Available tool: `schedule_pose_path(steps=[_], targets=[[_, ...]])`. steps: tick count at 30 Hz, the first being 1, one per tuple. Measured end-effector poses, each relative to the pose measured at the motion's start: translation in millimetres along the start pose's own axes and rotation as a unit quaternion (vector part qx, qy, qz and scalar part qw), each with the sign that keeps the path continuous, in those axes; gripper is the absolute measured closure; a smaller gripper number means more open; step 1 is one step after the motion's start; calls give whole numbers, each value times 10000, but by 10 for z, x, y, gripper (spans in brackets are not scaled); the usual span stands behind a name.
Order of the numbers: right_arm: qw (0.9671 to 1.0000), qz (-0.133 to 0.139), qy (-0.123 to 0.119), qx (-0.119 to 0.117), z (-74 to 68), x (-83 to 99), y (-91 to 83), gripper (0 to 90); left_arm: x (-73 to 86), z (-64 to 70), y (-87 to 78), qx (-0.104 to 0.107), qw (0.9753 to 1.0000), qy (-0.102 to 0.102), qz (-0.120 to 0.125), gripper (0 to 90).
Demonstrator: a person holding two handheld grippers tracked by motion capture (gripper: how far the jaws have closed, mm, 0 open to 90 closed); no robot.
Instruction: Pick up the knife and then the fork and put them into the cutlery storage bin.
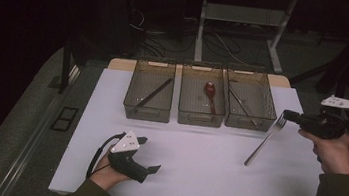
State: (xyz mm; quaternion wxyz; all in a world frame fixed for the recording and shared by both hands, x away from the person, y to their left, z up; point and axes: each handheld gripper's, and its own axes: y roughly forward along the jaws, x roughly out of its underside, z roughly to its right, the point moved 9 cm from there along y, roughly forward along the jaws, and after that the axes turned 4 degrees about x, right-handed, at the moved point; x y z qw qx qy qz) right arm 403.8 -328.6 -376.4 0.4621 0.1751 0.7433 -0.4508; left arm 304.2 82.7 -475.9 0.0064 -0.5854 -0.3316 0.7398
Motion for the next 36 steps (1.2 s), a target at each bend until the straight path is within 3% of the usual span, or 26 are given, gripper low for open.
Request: schedule_pose_path(steps=[5, 17, 27, 36], targets=[[9996, 189, -74, 179, 28, -313, 19, 897, 1, -2, -3, 1, 10000, -2, -1, 0], [9980, 320, -143, 523, 137, -909, 150, 897, -1, -3, -5, 14, 10000, -8, 9, 0], [9962, 262, 5, 835, 322, -1145, 396, 897, 7, 5, 10, 52, 10000, 17, -17, 0], [9939, 155, 252, 1067, 450, -1095, 715, 897, 10, -1, -1, 60, 10000, -9, -15, 0]])
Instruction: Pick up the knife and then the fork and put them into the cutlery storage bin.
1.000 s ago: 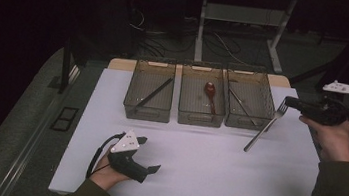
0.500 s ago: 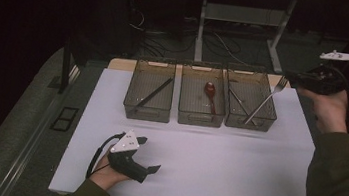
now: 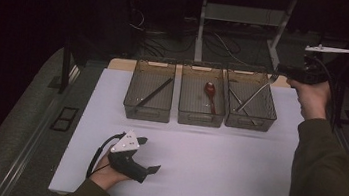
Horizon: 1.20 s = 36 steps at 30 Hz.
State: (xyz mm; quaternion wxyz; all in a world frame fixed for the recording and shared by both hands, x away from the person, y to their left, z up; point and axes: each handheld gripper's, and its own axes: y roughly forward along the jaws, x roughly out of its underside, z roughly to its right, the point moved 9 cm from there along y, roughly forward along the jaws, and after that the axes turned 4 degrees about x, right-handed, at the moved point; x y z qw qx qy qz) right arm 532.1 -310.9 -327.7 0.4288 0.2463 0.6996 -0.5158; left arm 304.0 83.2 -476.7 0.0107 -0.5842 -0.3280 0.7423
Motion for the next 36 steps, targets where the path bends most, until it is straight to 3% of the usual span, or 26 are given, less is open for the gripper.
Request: schedule_pose_path(steps=[9, 20, 36], targets=[[9998, -202, 53, 80, -14, 155, 201, 896, -5, -12, -19, -16, 10000, -22, 39, 0], [9992, -391, 82, 11, -5, 352, 341, 896, -7, -16, -20, -23, 10000, -38, 45, 0], [9962, -704, 498, -144, 120, 674, 518, 895, -3, -20, -15, -13, 10000, -60, 58, 0]])
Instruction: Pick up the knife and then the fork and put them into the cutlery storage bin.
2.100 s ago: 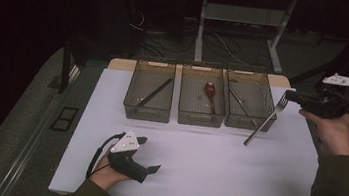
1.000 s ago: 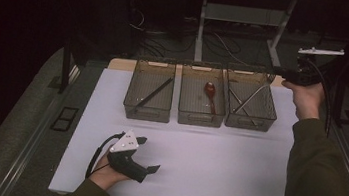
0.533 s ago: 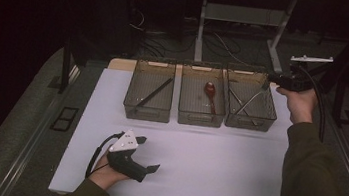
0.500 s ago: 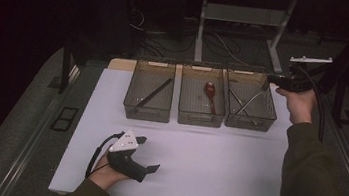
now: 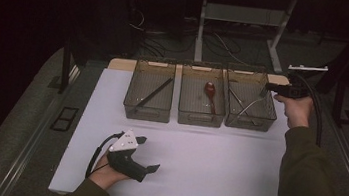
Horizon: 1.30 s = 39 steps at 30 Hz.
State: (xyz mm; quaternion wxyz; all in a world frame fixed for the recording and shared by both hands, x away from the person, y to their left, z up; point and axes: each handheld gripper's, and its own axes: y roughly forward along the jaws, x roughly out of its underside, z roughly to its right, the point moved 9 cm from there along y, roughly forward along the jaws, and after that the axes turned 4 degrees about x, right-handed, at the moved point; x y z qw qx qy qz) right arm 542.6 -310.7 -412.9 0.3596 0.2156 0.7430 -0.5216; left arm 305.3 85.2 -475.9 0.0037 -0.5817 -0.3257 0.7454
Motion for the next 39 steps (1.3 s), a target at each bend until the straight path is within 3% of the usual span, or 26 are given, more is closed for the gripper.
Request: schedule_pose_path(steps=[6, 9, 16, 23, 39], targets=[[9998, -95, 63, 162, 114, 98, 59, 869, 2, 0, 3, 4, 10000, -5, -21, 0], [9992, -185, -62, 346, 168, 155, 79, 790, 0, 2, 3, 3, 10000, -7, -2, 0], [9988, -74, 12, 477, 241, 179, 18, 590, 3, 5, 5, 3, 10000, 0, -17, 0], [9994, 43, -152, 297, 166, 160, -96, 442, 6, 7, 7, 5, 10000, 14, -35, 0], [9982, 205, -546, -172, -152, 315, -349, 354, 7, -2, -4, -25, 10000, 41, -57, 0]])
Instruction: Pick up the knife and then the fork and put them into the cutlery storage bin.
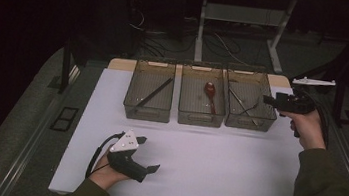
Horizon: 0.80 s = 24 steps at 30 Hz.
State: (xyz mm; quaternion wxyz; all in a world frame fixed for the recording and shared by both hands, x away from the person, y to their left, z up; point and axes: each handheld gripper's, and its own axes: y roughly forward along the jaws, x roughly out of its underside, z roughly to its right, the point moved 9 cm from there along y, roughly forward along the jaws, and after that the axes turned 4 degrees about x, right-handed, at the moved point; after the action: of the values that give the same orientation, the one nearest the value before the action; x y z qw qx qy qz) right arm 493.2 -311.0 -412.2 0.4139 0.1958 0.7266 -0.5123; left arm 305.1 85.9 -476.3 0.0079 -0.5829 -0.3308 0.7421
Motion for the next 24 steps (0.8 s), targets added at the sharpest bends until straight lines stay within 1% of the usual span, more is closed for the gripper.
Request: schedule_pose_path(steps=[2, 6, 11, 16, 18, 24], targets=[[10000, 54, -44, -10, -28, 13, -29, 344, 3, -10, -3, -11, 10000, -8, 12, 0], [9997, 186, -116, -142, -106, 30, -100, 321, 7, -27, -12, -3, 10000, -1, 15, 0], [9989, 247, -257, -289, -233, 78, -178, 297, 20, -49, -17, 18, 10000, 9, -14, 0], [9981, 253, -477, -300, -345, 154, -214, 271, 16, -42, -20, 48, 10000, 18, -10, 0], [9978, 276, -507, -315, -392, 179, -228, 265, 17, -33, -11, 65, 10000, 26, -17, 0], [9959, 313, -697, -484, -617, 284, -277, 226, 25, -12, -3, 108, 9999, 62, -27, 0]])
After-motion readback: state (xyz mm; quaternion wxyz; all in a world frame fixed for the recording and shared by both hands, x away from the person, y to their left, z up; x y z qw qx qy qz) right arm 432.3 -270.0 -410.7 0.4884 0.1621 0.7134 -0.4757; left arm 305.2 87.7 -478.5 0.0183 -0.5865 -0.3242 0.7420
